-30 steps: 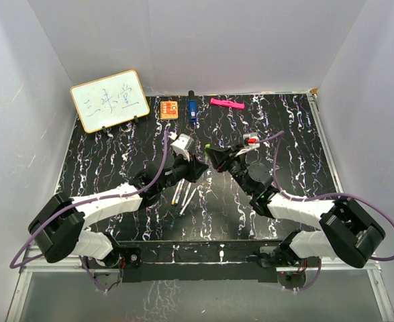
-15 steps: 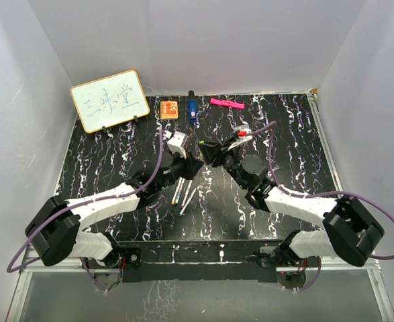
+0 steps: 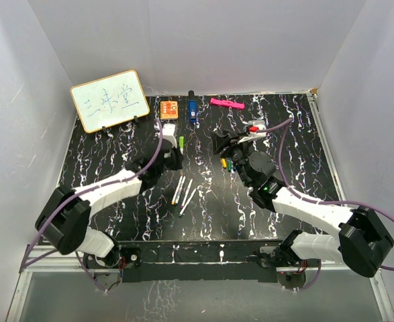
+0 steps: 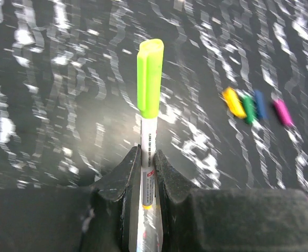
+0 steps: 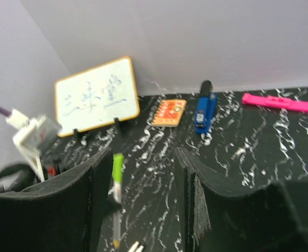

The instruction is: Insert the pens into the pen caps

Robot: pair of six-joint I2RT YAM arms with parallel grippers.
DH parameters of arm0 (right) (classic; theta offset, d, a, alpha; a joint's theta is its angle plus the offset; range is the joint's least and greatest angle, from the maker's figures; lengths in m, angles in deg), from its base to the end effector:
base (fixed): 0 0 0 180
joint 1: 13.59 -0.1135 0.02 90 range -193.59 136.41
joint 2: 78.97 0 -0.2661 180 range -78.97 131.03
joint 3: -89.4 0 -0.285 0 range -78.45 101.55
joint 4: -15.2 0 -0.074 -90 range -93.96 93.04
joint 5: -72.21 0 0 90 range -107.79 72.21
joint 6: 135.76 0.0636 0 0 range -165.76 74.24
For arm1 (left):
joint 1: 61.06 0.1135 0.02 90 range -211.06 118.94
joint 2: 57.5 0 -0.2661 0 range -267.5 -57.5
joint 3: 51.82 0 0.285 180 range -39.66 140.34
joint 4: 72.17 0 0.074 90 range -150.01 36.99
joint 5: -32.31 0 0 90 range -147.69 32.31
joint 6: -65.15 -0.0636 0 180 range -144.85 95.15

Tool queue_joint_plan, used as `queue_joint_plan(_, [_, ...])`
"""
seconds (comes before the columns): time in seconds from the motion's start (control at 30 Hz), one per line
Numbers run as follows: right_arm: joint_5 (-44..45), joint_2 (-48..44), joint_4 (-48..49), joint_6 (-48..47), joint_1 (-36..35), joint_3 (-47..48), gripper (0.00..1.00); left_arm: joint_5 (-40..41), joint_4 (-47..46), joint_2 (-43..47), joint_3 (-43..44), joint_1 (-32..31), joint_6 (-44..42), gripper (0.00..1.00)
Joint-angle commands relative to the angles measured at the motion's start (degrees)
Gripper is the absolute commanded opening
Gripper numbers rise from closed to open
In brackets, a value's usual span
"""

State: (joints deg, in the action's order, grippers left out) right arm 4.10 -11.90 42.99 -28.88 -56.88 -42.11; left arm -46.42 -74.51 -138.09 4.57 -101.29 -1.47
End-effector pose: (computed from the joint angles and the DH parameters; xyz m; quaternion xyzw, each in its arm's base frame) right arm 0.2476 0.2006 0.2891 -0.0046 0.6525 0.2684 0.7087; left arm 0.2852 -0.2250 0.2084 0.0664 0.8235 -0.2247 0.5167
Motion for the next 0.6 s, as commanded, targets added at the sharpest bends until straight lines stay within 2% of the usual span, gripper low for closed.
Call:
queue_joint_plan(0.0, [5.1,0.0,-6.5,0.9,-0.1,1.5,0.48,1.4,8.3,-5.2,7.1,7.7,-1.7,0.0])
queue_joint_plan(0.27, [6.4,2.4,-12.5,4.8,0.1,1.0,0.48,4.1,18.2,-19.7,19.9,13.5,-5.2,0.0])
queue_joint_plan(0.57, [5.2,4.0,-13.7,6.0,0.3,0.2,0.48,3.0,22.7,-29.9,27.7,17.9,-5.2,0.0])
